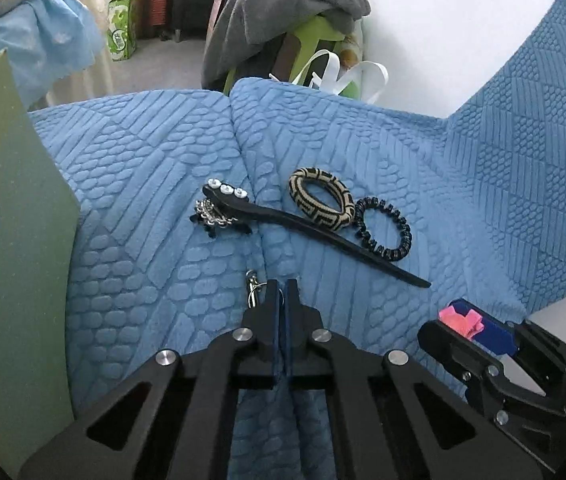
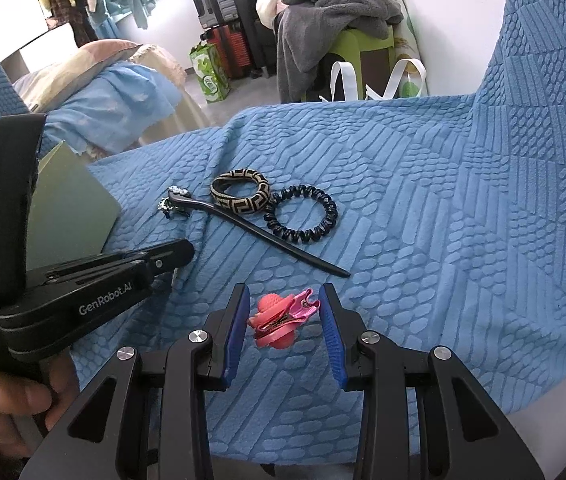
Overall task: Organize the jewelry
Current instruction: 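Carry the pink clip and silver pin with both tools over the box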
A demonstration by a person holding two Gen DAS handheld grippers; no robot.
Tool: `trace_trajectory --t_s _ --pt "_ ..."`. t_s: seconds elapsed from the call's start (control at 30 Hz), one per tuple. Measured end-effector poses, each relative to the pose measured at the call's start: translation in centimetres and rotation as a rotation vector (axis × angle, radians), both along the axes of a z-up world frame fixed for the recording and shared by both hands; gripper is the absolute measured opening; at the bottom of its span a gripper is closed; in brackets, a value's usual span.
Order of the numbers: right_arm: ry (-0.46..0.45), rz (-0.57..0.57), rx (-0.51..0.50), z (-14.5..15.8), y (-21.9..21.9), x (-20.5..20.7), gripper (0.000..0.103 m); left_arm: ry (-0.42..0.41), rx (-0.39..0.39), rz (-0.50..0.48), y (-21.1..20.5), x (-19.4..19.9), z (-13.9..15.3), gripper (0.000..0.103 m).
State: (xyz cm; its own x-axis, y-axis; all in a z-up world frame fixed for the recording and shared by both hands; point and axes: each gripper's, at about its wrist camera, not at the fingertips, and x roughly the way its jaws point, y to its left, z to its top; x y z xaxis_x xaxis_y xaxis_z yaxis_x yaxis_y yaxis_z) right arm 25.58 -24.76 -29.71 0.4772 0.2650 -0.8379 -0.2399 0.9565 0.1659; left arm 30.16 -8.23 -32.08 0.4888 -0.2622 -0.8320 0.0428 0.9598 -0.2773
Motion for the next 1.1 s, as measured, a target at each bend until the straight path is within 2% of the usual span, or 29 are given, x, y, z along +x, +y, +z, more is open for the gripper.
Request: trace_trajectory --t_s 0.3,0.5,0.73,1.1 --pt "-0.009 -0.005 -0.001 0.4 0.0 -0.3 0.033 0.017 -0.050 0.010 1.0 -1.9 0.8 0.000" --pt "-0.012 -0.002 -0.003 0.6 0.1 -0.4 0.033 -0.003 -0.072 0.020 1.5 -2.9 2.6 0.000" --pt "-0.022 0.002 -0.003 1.8 0.2 -0.9 0.033 -0.037 -0.097 0.031 2.5 -4.2 6.1 0.000" --pt "-0.061 0.015 -0.016 6.9 1.6 -1.4 0.033 -0.124 -0.091 0.021 3.8 -5.9 13.1 0.000"
